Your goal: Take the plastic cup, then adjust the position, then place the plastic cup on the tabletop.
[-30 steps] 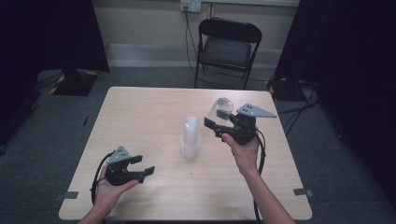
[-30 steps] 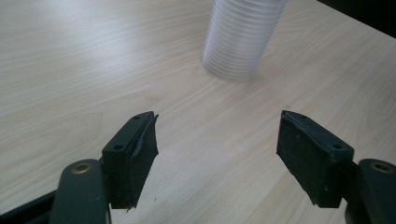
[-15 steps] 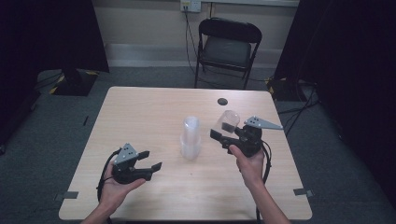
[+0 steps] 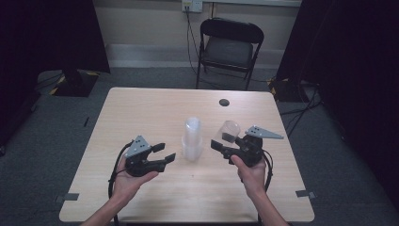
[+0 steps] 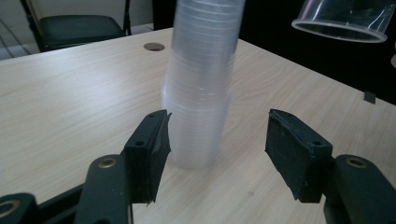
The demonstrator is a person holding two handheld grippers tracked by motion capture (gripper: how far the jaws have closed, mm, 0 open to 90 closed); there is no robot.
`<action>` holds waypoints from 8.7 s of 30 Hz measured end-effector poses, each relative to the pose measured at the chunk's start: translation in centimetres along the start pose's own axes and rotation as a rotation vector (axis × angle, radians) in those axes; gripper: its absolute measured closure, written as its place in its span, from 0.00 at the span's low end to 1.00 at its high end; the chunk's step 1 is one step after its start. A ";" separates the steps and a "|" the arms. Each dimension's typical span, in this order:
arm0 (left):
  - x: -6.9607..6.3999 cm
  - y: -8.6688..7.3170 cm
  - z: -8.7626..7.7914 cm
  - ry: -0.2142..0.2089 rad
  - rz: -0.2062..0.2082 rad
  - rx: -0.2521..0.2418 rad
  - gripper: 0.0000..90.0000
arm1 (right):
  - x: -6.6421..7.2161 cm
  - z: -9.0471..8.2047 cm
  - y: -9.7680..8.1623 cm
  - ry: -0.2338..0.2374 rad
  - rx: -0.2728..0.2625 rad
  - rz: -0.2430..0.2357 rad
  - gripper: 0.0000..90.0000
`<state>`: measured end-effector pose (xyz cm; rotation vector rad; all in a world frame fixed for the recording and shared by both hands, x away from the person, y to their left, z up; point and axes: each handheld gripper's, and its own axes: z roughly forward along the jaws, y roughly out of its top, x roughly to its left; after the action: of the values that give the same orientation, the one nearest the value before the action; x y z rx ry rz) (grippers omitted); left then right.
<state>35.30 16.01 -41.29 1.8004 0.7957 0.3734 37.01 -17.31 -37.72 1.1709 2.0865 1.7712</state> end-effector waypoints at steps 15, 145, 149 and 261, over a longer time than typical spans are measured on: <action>-2.1 -0.9 2.5 -0.086 -0.027 0.068 0.40 | 0.5 -0.3 -3.5 0.047 0.058 0.025 0.39; -1.4 -1.8 1.1 -0.207 -0.042 0.111 1.00 | 1.8 1.2 -6.0 0.057 0.183 -0.056 0.20; -1.6 -1.7 1.3 -0.225 -0.023 0.153 1.00 | 2.2 0.9 -5.8 0.056 0.178 -0.129 0.20; -3.6 -2.5 5.0 -0.352 -0.197 0.422 0.93 | 9.1 5.2 -8.0 0.140 0.353 -0.684 0.33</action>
<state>34.79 10.52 -44.98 2.0740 0.8307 -0.2565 30.25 -7.34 -43.17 0.2961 2.5278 1.2215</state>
